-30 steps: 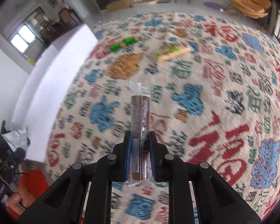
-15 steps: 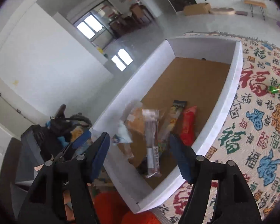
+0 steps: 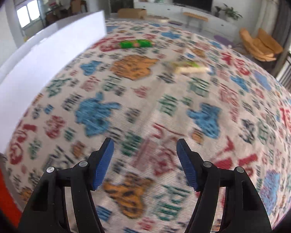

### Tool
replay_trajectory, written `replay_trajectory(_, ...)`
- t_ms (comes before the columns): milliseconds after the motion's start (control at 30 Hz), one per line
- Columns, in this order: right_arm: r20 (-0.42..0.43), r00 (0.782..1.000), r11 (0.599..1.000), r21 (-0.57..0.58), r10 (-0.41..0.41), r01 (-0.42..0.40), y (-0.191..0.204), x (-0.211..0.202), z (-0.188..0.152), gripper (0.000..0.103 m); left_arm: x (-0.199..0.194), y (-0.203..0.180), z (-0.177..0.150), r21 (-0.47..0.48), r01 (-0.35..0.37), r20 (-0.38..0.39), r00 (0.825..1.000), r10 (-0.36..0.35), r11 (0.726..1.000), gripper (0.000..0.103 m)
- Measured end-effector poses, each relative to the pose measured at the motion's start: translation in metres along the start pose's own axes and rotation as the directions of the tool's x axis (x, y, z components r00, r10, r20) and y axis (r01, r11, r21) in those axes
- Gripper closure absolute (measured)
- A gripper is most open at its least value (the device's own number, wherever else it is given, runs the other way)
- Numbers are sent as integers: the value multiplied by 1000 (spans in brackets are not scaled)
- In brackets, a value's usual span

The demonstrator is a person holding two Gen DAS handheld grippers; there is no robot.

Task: Organize snacks

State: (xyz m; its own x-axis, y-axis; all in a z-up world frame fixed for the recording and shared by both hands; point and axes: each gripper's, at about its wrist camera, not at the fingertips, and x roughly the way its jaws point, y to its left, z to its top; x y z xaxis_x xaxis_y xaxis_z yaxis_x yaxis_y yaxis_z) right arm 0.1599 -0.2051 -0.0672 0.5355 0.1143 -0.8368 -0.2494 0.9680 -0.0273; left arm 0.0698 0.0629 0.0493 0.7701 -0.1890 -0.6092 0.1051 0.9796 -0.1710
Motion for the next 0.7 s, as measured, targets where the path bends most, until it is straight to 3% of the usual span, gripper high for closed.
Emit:
replay_trajectory(133, 0, 998, 994, 90, -60, 60, -48, -6, -35, 33, 52, -57, -12, 62, 103, -132, 987, -94, 993, 0)
replay_trajectory(267, 71, 996, 991, 130, -53, 44, -57, -12, -53, 28, 114, -83, -30, 105, 36, -246, 969, -10, 994, 0)
replay_trajectory(433, 63, 994, 986, 145, -88, 78, -56, -11, -49, 22, 162, -81, -33, 112, -51, -276, 958, 80, 992, 0)
replay_trajectory(633, 62, 995, 986, 148, -84, 74, -56, -8, -49, 21, 186, -62, -52, 118, -121, -283, 947, 150, 986, 0)
replay_trajectory(700, 62, 994, 986, 148, -85, 75, -56, -8, -49, 21, 181, -53, -51, 72, -101, -272, 955, 117, 992, 0)
